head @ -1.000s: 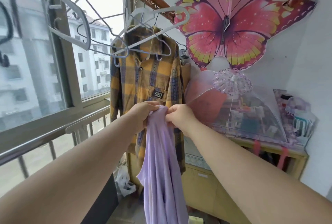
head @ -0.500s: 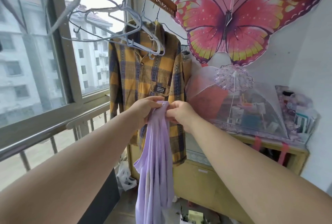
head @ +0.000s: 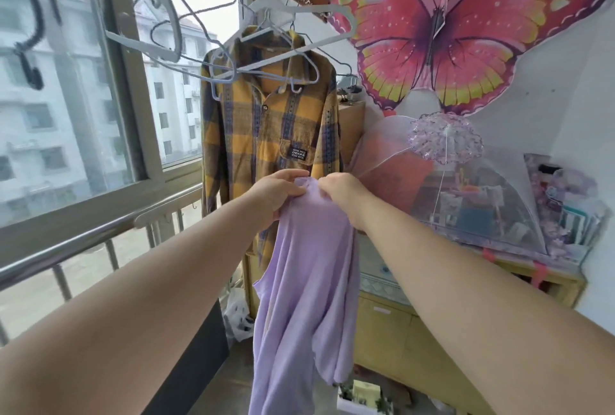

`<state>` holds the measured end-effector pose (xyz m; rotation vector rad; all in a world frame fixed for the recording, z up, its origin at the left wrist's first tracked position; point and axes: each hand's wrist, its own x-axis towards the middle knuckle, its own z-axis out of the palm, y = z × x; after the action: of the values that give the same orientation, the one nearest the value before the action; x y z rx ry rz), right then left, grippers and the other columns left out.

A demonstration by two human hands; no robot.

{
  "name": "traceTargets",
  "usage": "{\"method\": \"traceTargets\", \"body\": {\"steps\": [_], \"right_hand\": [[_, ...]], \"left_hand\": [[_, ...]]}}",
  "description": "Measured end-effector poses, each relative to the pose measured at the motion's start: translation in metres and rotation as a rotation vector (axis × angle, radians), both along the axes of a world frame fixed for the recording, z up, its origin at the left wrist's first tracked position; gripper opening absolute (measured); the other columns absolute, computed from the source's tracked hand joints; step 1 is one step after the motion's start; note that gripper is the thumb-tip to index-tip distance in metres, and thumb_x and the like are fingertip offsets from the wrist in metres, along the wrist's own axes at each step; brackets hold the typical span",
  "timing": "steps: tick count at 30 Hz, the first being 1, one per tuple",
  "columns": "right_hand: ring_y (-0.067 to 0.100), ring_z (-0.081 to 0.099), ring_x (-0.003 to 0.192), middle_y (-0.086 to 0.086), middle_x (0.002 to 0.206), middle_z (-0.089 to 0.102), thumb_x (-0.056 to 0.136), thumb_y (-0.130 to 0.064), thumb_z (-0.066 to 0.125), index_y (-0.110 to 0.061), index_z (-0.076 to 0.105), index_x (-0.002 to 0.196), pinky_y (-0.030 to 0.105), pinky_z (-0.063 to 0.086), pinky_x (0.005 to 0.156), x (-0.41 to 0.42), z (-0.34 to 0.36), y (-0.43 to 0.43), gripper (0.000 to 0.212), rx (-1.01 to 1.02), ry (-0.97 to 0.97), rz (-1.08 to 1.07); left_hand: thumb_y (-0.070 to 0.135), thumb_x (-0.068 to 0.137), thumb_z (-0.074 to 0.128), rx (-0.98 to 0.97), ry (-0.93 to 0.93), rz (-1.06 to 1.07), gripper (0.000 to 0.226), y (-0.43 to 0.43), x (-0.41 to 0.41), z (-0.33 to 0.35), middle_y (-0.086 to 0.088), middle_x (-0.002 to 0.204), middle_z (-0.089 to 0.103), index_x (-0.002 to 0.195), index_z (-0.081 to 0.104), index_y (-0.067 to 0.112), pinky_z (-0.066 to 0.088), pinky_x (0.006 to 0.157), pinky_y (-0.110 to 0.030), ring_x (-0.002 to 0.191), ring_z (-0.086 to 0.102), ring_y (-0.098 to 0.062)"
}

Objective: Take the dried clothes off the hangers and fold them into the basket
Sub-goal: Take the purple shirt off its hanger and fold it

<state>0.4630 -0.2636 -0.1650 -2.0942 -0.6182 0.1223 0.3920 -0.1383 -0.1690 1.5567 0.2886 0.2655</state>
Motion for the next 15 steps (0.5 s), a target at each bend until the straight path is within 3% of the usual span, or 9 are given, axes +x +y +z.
{"method": "traceTargets", "body": {"steps": [1,3,6,8,12,15], "right_hand": [[0.024,0.048,0.079,0.002,0.077,0.050,0.094,-0.014,0.050,-0.017,0.054,0.078,0.027,0.041,0.061,-0.001,0.001,0.000,0.017,-0.059,-0.027,0.024],[0.023,0.051,0.081,0.003,0.076,0.054,0.091,-0.018,0.059,-0.015,0.060,0.080,0.027,0.040,0.066,0.000,0.005,-0.002,0.011,-0.175,-0.178,0.035],[0.020,0.060,0.084,0.002,0.081,0.065,0.089,-0.021,0.062,-0.018,0.070,0.084,0.026,0.045,0.072,0.007,0.014,-0.009,0.010,-0.123,-0.275,-0.022],[0.020,0.062,0.085,-0.001,0.083,0.067,0.089,-0.022,0.060,-0.025,0.070,0.082,0.030,0.049,0.076,0.011,0.017,-0.010,0.012,-0.062,-0.353,-0.058],[0.019,0.061,0.084,-0.002,0.083,0.066,0.091,-0.023,0.058,-0.023,0.073,0.092,0.028,0.046,0.073,0.012,0.026,-0.016,0.015,0.093,-0.399,-0.162],[0.023,0.061,0.093,0.005,0.098,0.070,0.095,-0.021,0.054,-0.018,0.072,0.103,0.027,0.044,0.075,0.014,0.035,-0.030,0.020,0.115,-0.438,-0.280]], "left_hand": [[0.002,0.089,0.057,0.001,-0.002,-0.004,0.035,0.001,-0.001,-0.001,-0.007,0.113,0.066,0.115,0.065,0.024,0.051,0.060,-0.025,0.084,0.060,-0.019],[0.002,0.088,0.058,-0.011,0.007,-0.056,0.040,0.003,-0.002,-0.005,-0.009,0.117,0.064,0.122,0.061,0.023,0.054,0.076,-0.030,0.091,0.060,-0.020],[0.003,0.089,0.058,-0.072,0.014,-0.193,0.045,0.001,-0.008,-0.015,-0.011,0.112,0.061,0.130,0.048,0.020,0.052,0.084,-0.034,0.092,0.061,-0.021],[0.003,0.089,0.060,0.000,0.049,-0.262,0.051,-0.005,-0.011,-0.026,-0.012,0.114,0.059,0.132,0.039,0.020,0.052,0.088,-0.035,0.098,0.061,-0.023],[0.010,0.084,0.068,0.518,0.229,-0.369,0.067,-0.013,-0.015,-0.062,0.002,0.113,0.059,0.137,0.031,0.026,0.053,0.078,-0.021,0.094,0.060,-0.013],[0.035,0.084,0.067,1.018,0.470,-0.458,0.055,-0.009,-0.020,-0.091,0.003,0.123,0.059,0.134,0.046,0.024,0.045,0.092,-0.026,0.106,0.056,-0.015]]}}
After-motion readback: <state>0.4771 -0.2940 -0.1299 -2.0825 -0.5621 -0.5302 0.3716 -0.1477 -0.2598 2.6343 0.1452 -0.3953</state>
